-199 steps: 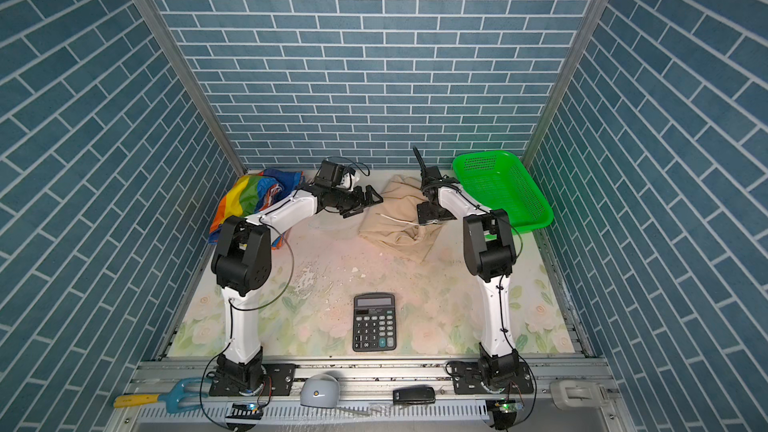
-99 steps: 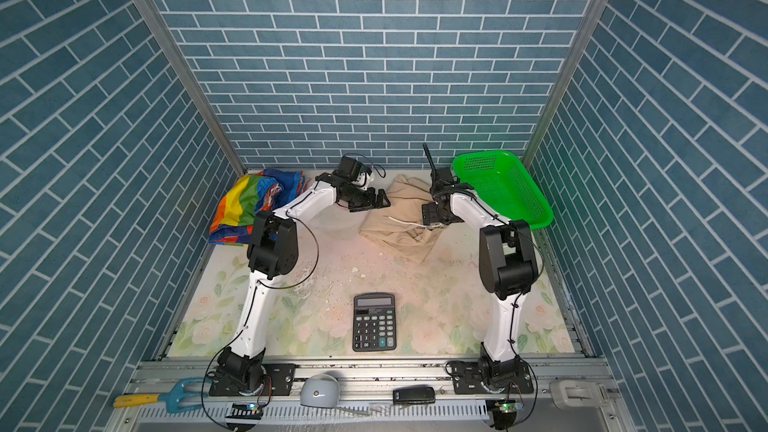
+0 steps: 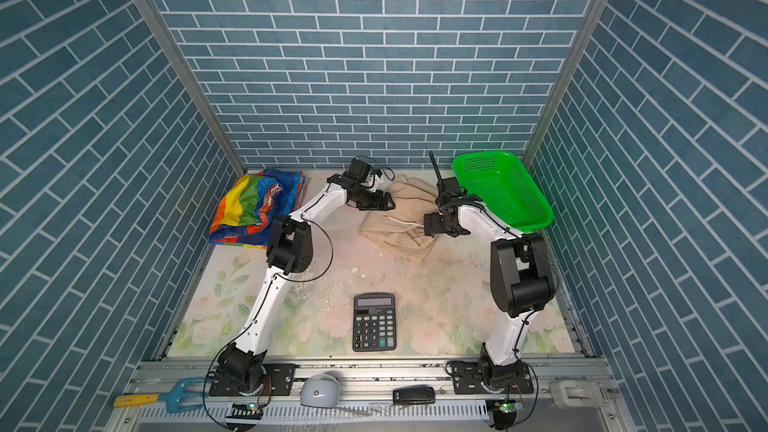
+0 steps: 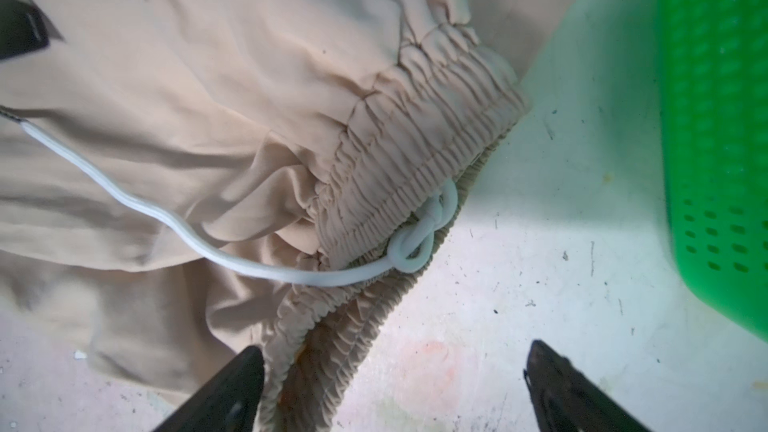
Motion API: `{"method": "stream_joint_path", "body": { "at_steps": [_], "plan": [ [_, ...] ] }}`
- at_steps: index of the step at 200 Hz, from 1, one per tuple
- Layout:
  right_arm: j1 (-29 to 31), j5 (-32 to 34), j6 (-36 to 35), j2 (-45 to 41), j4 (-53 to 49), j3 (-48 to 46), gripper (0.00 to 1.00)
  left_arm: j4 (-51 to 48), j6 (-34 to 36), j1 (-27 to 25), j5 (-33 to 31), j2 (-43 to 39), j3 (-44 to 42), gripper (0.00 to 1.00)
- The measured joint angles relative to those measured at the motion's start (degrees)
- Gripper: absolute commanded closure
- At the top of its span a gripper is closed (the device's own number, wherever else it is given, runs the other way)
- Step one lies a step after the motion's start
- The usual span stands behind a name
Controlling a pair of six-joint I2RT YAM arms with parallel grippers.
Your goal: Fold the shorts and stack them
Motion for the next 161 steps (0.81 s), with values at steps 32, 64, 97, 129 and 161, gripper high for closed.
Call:
{"method": "stream_joint_path", "body": {
  "at_steps": [32, 64, 97, 129, 161],
  "plan": [
    [-0.1, -1.0, 1.1, -0.3, 1.0, -1.2, 0.02, 1.1, 1.7, -0.2, 1.0, -1.0, -3.6, 0.61],
    [-0.2, -1.8, 1.9, -0.8, 1.4, -4.4, 0.02, 1.1, 2.7, -0.1, 3.5, -2.8, -7.7, 0.78],
    [-0.2, -2.0, 2.5, -2.0, 1.4, -4.8, 0.02, -0.7, 2.8, 0.5, 5.5, -4.4, -9.7, 1.00],
    [-0.2, -2.3, 2.6, -3.5, 1.4, -4.2, 0.02, -6.1, 4.0, 1.7, 3.3, -6.8, -9.3, 1.00],
    [0.9, -2.6, 3.0, -4.2, 1.2, -2.5, 0.01, -15.1, 8.6, 3.6, -6.4, -7.9, -3.8, 1.00]
  ]
}}
